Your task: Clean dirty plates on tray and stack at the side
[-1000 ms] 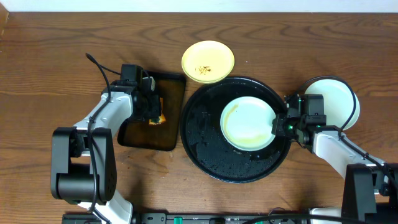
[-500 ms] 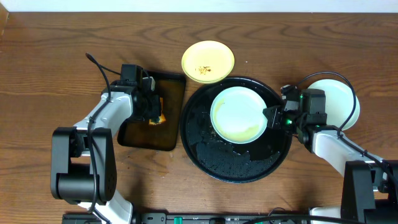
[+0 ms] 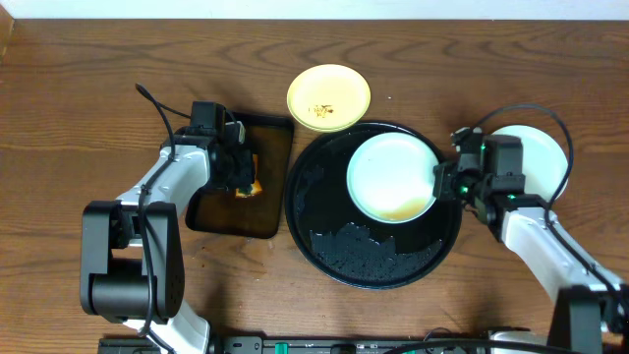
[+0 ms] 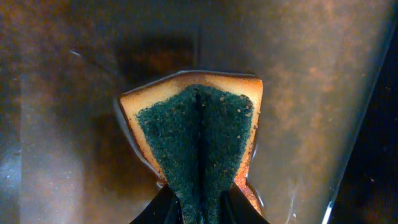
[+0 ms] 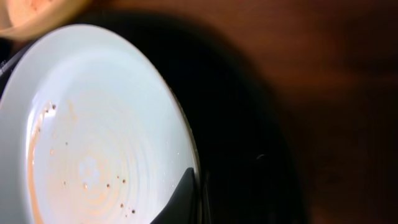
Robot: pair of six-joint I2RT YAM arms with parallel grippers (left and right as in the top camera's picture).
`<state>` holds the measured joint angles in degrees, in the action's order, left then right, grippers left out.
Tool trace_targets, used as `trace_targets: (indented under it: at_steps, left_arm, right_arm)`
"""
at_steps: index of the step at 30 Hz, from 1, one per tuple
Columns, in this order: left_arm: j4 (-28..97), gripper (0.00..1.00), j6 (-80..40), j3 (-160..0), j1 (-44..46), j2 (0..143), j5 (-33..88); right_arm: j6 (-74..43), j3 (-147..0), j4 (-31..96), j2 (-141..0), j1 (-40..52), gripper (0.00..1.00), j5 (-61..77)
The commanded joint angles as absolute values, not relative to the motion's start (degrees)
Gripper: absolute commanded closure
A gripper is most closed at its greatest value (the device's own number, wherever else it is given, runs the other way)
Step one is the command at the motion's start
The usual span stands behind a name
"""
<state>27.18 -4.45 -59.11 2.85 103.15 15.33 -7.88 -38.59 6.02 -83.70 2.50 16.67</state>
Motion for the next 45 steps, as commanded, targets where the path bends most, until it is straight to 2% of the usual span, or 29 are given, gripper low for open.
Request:
trace_targets:
  at_steps: [1, 9, 19, 29, 36, 45]
  left_arm:
    - [27.9, 0.81, -4.1, -58.0, 2.9, 102.5, 15.9]
    - [27.9, 0.81, -4.1, -58.0, 2.9, 102.5, 15.9]
    - [27.9, 0.80, -4.1, -58.0, 2.9, 102.5, 15.9]
    - [27.9, 0.80, -4.1, -58.0, 2.9, 102.5, 15.8]
    - [27.9, 0.80, -4.1, -58.0, 2.9, 102.5, 15.9]
    - [27.9, 0.80, -4.1, -58.0, 2.9, 102.5, 15.9]
  right_arm:
    - [0.3, -44.5, 12.2, -79.1, 2.9, 0.99, 8.5]
    - [8.2, -51.1, 20.8, -77.2, 7.1, 0.99, -5.1]
    - [19.3, -53.7, 19.2, -77.2, 21.8, 0.99, -27.6]
    - [24.1, -53.7, 12.0, -77.2, 33.4, 0.99, -47.7]
    - [27.9, -53.7, 4.1, -77.2, 34.9, 0.99, -51.0]
    - [30.1, -53.7, 2.7, -77.2, 35.3, 0.99, -51.2]
